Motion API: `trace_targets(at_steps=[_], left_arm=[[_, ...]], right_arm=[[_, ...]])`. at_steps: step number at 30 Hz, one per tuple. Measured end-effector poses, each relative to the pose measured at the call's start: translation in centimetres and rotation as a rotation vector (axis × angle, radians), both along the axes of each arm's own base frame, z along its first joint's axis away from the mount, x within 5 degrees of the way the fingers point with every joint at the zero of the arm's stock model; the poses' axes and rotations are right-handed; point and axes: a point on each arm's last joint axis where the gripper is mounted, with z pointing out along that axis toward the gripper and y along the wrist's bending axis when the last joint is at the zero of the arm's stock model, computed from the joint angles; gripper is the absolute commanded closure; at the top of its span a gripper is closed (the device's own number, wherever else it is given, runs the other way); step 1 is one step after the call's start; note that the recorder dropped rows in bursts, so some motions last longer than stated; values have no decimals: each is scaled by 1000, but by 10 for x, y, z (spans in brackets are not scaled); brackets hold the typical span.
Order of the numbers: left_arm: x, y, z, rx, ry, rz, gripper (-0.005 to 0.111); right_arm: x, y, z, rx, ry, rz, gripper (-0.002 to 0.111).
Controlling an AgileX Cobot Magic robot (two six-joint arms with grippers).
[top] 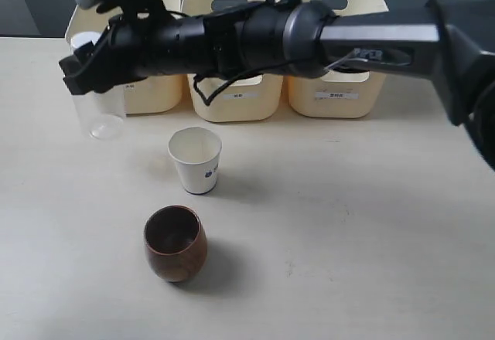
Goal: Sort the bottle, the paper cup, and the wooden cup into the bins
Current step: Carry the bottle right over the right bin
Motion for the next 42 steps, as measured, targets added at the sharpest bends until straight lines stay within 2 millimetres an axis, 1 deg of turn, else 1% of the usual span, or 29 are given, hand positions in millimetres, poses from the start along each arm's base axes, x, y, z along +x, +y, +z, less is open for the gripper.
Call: trace_targets(at_steps=[4,7,10,16,20,25,28,32,37,42], left_arm=[[0,0,0,0,0,0,107],[0,0,0,0,0,0,107],[0,0,0,0,0,0,107],[0,0,0,0,0,0,107],[0,0,0,0,0,0,107],[0,0,0,0,0,0,107],[0,0,0,0,0,0,107],[0,0,0,0,0,0,107],[0,0,0,0,0,0,107],[0,0,0,0,0,0,107]], right_arm=[[-9,-9,31,-30,-39,14,109],[-13,-17,48,-73,-53,-8,109],[-15,-26,61,-131,-70,-43,109],[-15,-43,79,-217,-98,-131,109],[-4,-66,94,-204,-81,-232,109],[13,-108,114,-178,-66,-351,109],[19,-131,120,-176,-63,-404,109],[26,-158,121,-174,-58,-475,109],[40,-189,115,-144,-63,-583,109],[52,-217,101,-113,-78,-694,109]])
